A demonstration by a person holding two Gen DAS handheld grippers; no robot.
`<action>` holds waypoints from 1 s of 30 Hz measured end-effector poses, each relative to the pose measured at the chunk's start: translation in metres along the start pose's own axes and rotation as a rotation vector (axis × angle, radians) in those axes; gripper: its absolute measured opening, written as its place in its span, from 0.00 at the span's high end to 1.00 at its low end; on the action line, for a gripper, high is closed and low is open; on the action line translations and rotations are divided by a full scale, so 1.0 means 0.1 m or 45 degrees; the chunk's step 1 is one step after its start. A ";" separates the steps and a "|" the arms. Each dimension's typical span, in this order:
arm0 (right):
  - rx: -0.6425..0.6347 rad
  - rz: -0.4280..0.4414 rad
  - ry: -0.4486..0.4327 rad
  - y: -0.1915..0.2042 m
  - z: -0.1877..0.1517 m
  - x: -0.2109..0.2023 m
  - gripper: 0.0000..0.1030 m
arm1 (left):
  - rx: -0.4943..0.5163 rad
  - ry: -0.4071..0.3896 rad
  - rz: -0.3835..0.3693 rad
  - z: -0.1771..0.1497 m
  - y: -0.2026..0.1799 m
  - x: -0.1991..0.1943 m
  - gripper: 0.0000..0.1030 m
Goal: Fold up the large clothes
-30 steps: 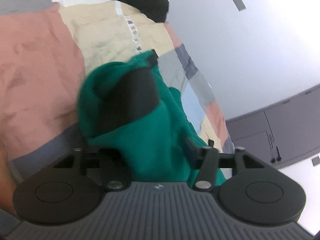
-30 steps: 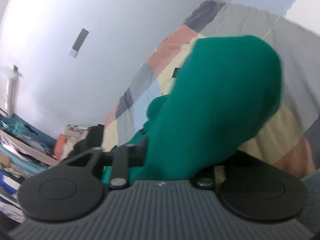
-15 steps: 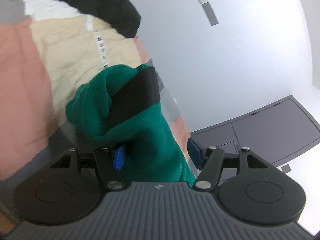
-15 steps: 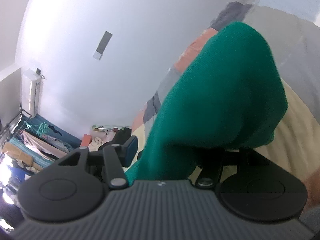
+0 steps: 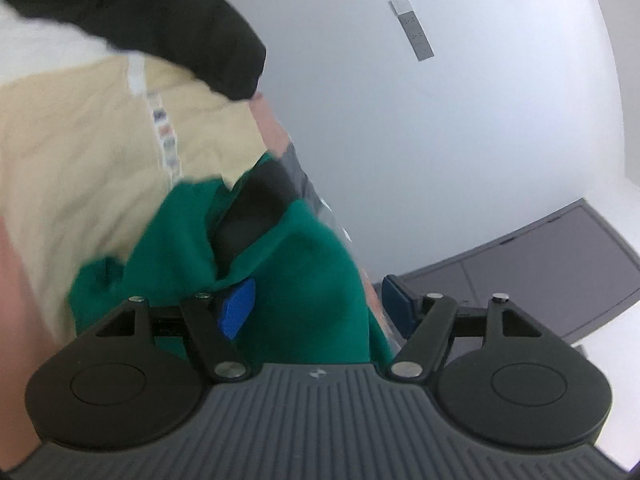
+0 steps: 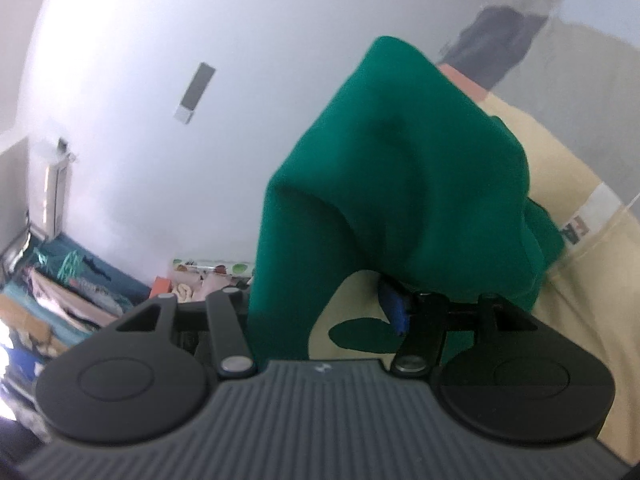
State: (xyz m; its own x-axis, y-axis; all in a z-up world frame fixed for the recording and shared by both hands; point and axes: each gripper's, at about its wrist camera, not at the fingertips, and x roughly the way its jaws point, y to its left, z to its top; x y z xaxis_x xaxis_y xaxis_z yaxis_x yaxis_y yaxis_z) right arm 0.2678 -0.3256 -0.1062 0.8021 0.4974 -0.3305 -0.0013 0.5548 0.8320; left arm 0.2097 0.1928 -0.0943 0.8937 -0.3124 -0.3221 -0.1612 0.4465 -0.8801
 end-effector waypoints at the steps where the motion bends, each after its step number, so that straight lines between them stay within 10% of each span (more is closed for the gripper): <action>1: 0.024 -0.005 0.002 -0.03 0.04 0.08 0.41 | 0.038 -0.014 0.013 0.05 -0.01 0.04 0.28; 9: 0.202 0.102 -0.016 -0.30 0.18 0.62 0.17 | 0.221 -0.068 0.097 0.21 -0.05 0.61 0.28; 16: 0.310 0.196 -0.023 -0.61 0.01 0.77 0.18 | 0.349 -0.008 0.144 0.11 -0.02 0.95 0.28; 30: -0.345 0.070 0.087 0.23 -0.37 0.57 0.16 | 0.801 -0.006 0.232 -0.37 -0.49 0.72 0.28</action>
State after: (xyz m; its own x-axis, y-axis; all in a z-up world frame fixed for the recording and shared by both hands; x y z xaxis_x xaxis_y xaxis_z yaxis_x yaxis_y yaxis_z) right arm 0.2910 -0.2600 -0.1229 0.7544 0.5703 -0.3249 -0.2105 0.6791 0.7032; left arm 0.2665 0.1177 -0.0877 0.8773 -0.1822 -0.4440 -0.0357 0.8978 -0.4390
